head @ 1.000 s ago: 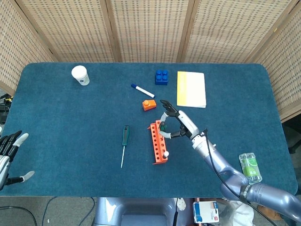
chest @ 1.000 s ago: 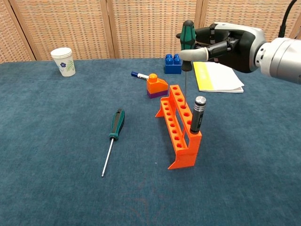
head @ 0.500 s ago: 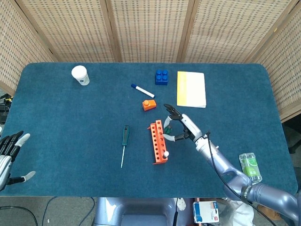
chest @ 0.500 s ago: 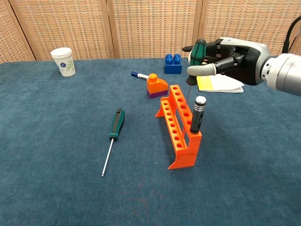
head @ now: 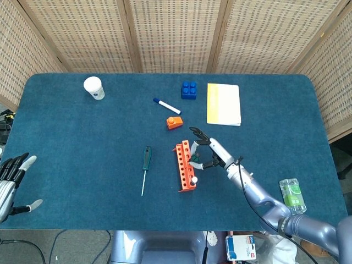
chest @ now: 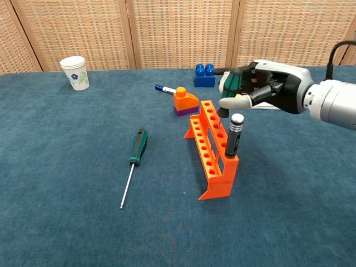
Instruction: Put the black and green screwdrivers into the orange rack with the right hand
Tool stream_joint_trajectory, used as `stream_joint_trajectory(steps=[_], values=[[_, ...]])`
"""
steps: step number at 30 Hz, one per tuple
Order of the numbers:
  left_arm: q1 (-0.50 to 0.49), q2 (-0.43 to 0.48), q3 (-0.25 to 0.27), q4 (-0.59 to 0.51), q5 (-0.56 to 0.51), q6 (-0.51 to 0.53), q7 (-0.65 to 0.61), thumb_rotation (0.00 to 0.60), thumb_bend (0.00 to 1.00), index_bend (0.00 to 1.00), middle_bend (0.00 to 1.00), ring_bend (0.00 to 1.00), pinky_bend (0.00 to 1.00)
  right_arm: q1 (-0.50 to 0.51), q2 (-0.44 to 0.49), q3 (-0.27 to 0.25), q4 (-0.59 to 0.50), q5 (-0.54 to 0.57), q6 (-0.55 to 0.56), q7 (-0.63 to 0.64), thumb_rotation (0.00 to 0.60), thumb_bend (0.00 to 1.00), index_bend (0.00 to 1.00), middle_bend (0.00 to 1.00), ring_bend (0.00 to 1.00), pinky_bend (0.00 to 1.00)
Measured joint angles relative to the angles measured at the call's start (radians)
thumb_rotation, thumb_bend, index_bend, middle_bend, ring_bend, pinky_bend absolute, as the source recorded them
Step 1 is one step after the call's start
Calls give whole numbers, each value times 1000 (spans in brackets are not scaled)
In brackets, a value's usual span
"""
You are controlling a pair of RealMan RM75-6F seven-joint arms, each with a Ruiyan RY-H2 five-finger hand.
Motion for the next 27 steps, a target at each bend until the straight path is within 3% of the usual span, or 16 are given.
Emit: stream_joint_trajectory(steps=[27], values=[[-4,0,0,0,-6,-10,-1,600,0,0,0,0,0,25,-25,-22,35,48,-50,-50,600,433,664,8,0,24]])
